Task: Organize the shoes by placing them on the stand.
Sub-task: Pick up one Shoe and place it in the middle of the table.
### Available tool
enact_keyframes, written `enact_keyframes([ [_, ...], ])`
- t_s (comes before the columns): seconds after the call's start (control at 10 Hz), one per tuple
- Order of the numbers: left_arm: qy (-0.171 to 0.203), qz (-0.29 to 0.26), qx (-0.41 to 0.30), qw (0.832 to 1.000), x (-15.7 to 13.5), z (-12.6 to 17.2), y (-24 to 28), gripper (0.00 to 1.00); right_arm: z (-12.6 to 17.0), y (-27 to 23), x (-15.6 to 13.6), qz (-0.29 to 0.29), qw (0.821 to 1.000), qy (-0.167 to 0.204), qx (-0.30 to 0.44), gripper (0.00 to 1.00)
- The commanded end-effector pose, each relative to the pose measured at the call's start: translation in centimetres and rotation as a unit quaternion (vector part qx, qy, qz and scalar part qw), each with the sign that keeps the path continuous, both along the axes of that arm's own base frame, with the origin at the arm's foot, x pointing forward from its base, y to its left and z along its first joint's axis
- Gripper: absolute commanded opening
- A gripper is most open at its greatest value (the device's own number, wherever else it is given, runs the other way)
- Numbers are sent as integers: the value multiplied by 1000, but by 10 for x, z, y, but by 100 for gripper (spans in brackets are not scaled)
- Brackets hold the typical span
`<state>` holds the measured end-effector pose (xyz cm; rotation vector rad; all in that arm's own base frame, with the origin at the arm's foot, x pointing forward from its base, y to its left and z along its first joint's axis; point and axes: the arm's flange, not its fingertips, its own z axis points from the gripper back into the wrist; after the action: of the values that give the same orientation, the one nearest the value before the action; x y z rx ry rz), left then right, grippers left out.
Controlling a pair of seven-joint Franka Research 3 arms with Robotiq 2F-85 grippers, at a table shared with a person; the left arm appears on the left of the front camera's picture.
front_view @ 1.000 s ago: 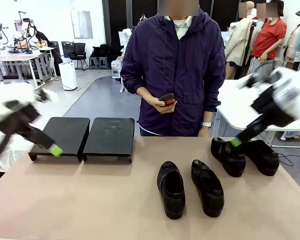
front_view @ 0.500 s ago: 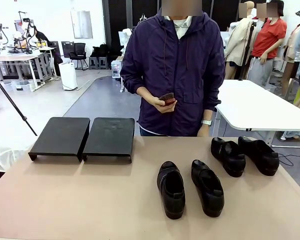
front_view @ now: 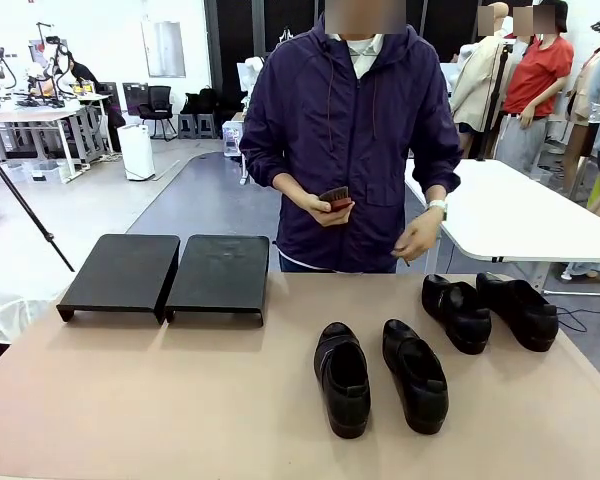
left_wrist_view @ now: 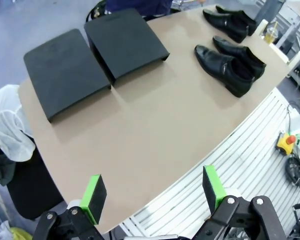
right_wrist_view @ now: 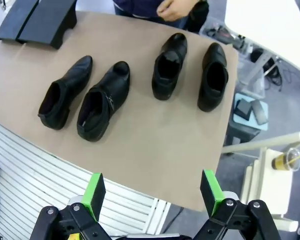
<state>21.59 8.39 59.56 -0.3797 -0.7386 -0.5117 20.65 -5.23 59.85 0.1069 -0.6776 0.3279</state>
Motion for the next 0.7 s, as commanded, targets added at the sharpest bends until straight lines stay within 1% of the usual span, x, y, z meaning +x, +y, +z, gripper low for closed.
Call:
enact_keyframes([
  [0.0, -1, -2, -5, 1000, -2, 1, -2, 100, 2, -1, 1, 11, 1000, -7, -4, 100],
  [0.6, -1, -2, -5, 1000, -2, 1, -2, 100, 2, -1, 1, 11, 1000, -7, -4, 100],
])
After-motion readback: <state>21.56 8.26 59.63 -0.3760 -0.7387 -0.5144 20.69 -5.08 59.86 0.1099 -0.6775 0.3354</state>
